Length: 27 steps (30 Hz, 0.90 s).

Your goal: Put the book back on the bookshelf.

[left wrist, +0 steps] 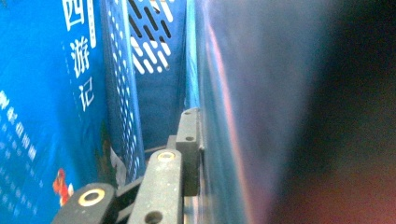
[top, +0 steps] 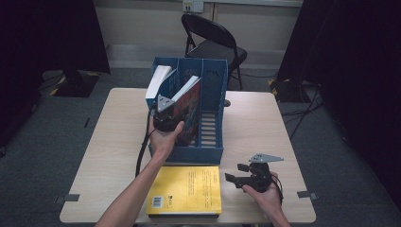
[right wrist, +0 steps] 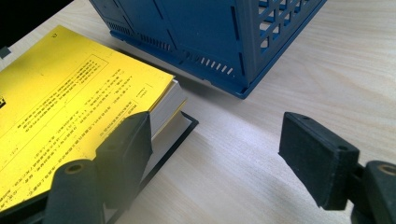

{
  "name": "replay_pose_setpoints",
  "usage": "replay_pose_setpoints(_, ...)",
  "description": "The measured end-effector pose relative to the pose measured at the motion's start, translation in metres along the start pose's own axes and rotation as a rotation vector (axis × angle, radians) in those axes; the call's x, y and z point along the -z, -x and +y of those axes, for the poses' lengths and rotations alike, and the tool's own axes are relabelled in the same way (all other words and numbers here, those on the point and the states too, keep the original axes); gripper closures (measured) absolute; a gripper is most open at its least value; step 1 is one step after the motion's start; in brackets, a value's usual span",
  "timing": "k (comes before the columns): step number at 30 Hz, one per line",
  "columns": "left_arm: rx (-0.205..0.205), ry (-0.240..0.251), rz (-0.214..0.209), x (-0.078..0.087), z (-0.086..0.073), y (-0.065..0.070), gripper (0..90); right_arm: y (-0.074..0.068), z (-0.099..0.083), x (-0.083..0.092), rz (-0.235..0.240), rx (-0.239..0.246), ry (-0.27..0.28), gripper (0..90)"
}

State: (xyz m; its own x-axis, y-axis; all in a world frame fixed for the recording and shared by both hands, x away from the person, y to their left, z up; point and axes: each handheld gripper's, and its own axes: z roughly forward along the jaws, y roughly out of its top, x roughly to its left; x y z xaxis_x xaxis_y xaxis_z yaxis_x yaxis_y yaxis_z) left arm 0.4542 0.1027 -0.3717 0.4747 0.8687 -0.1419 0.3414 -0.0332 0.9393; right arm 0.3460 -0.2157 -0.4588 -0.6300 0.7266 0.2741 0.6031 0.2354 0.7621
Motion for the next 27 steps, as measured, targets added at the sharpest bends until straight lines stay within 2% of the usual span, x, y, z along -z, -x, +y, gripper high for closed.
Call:
replay_pose_setpoints(4,-0.007,-0.001,-0.011,0.003,-0.002,0.002,72.0,-0.001,0.001,-0.002,0.0,0.0,-0.006,24.7)
replay_pose_setpoints(6,-0.007,-0.018,-0.027,0.005,-0.002,0.002,70.6,-0.002,0.001,-0.003,-0.001,0.003,-0.006,24.7)
replay_pose_setpoints(10,-0.037,-0.035,-0.038,0.01,-0.001,0.005,68.0,-0.002,0.001,-0.003,0.001,0.005,-0.008,24.6)
replay_pose_setpoints(13,-0.042,-0.049,-0.038,0.011,0.0,0.005,68.2,-0.002,0.001,-0.004,0.001,0.002,-0.011,24.5)
replay_pose_setpoints(15,-0.028,-0.053,-0.044,0.011,0.0,0.004,67.1,-0.002,0.001,-0.004,0.002,0.005,-0.014,24.5)
replay_pose_setpoints(21,-0.035,-0.066,-0.045,0.013,0.0,0.004,65.2,-0.003,0.001,-0.004,0.003,0.005,-0.014,24.4)
replay_pose_setpoints(23,-0.023,-0.068,-0.06,0.013,0.0,0.003,62.8,-0.002,0.0,-0.004,0.005,0.004,-0.014,24.4)
replay_pose_setpoints(25,-0.031,-0.075,-0.065,0.015,0.001,0.003,62.9,-0.003,0.0,-0.004,0.005,0.006,-0.014,24.4)
replay_pose_setpoints(27,-0.016,-0.078,-0.074,0.016,0.001,0.002,62.8,-0.003,0.0,-0.004,0.004,0.007,-0.016,24.4)
